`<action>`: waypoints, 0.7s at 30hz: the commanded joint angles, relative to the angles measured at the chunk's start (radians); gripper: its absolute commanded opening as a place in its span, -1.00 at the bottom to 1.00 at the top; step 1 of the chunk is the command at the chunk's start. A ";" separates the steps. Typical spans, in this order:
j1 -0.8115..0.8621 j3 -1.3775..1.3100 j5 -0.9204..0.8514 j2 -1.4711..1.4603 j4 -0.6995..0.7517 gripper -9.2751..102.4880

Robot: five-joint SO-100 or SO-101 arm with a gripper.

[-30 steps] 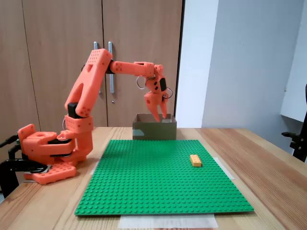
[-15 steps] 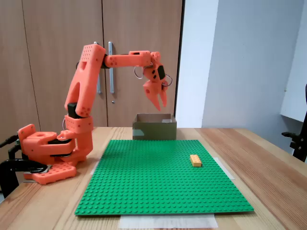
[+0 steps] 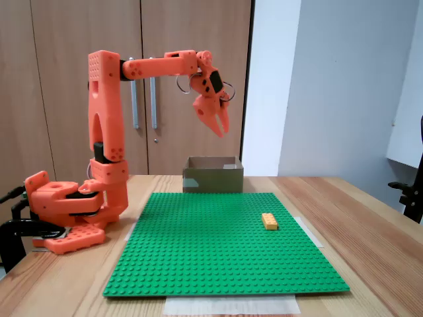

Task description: Pick the red lego block and put it in the box.

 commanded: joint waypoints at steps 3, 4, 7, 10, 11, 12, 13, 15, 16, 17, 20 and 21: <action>0.057 0.071 -0.014 0.135 -0.054 -0.71; 0.074 0.089 -0.015 0.155 -0.060 -0.72; 0.130 0.130 -0.029 0.206 -0.064 -0.74; 0.244 0.221 -0.051 0.284 -0.127 -0.77; 0.267 0.244 -0.054 0.302 -0.146 -0.78; 0.290 0.256 -0.057 0.313 -0.155 -0.78; 0.310 0.262 -0.061 0.321 -0.160 -0.79; 0.350 0.265 -0.069 0.331 -0.169 -0.80; 0.373 0.265 -0.069 0.334 -0.175 -0.81; 0.397 0.264 -0.071 0.334 -0.186 -0.82; 0.471 0.267 -0.064 0.345 -0.215 -0.84; 0.500 0.268 -0.055 0.347 -0.221 -0.85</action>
